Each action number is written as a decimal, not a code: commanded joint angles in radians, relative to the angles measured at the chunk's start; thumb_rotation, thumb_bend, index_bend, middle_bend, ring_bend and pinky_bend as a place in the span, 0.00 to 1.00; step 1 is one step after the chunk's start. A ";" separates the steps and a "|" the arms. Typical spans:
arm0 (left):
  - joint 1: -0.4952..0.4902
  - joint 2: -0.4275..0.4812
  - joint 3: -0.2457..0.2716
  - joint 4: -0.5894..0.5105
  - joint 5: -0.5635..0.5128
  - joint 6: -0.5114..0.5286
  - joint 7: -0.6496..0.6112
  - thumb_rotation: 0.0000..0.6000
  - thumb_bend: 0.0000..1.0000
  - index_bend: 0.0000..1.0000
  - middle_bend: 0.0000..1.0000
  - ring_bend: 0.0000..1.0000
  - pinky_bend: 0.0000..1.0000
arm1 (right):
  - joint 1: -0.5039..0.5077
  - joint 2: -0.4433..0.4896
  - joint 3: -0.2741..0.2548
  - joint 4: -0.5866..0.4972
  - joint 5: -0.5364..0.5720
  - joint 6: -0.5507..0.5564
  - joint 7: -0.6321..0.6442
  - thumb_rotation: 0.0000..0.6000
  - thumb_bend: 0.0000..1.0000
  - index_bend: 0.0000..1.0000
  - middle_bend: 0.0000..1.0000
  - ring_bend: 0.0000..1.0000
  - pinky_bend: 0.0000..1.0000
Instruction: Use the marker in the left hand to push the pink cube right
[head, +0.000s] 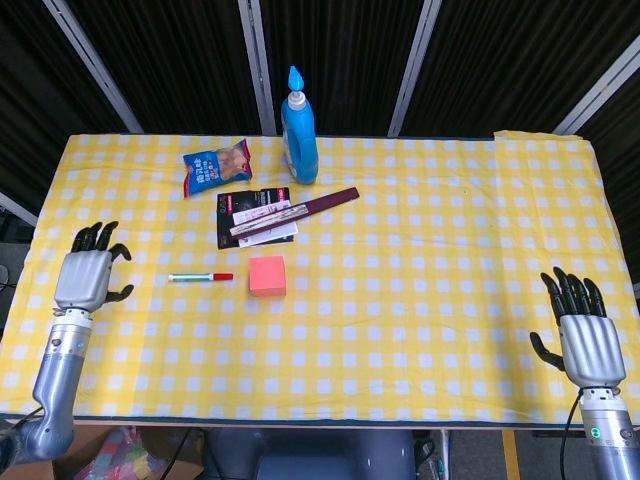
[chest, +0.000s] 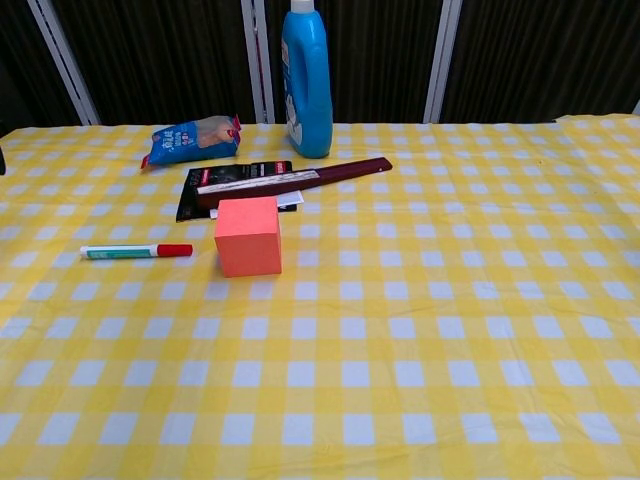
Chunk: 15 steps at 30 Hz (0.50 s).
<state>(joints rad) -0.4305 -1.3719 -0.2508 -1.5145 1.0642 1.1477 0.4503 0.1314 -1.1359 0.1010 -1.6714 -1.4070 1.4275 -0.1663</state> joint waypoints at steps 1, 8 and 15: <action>-0.044 -0.051 -0.012 0.048 -0.053 -0.036 0.048 1.00 0.26 0.45 0.07 0.00 0.08 | 0.000 0.000 0.000 0.000 -0.001 0.000 0.002 1.00 0.38 0.00 0.00 0.00 0.00; -0.109 -0.137 -0.013 0.122 -0.140 -0.082 0.122 1.00 0.28 0.45 0.07 0.00 0.08 | 0.001 0.002 0.002 -0.002 0.007 -0.007 0.007 1.00 0.38 0.00 0.00 0.00 0.00; -0.162 -0.226 -0.015 0.207 -0.203 -0.099 0.173 1.00 0.28 0.45 0.07 0.00 0.08 | 0.001 0.003 0.002 -0.005 0.007 -0.007 0.010 1.00 0.38 0.00 0.00 0.00 0.00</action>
<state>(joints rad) -0.5790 -1.5805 -0.2645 -1.3246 0.8767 1.0560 0.6097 0.1325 -1.1327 0.1027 -1.6759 -1.4005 1.4212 -0.1568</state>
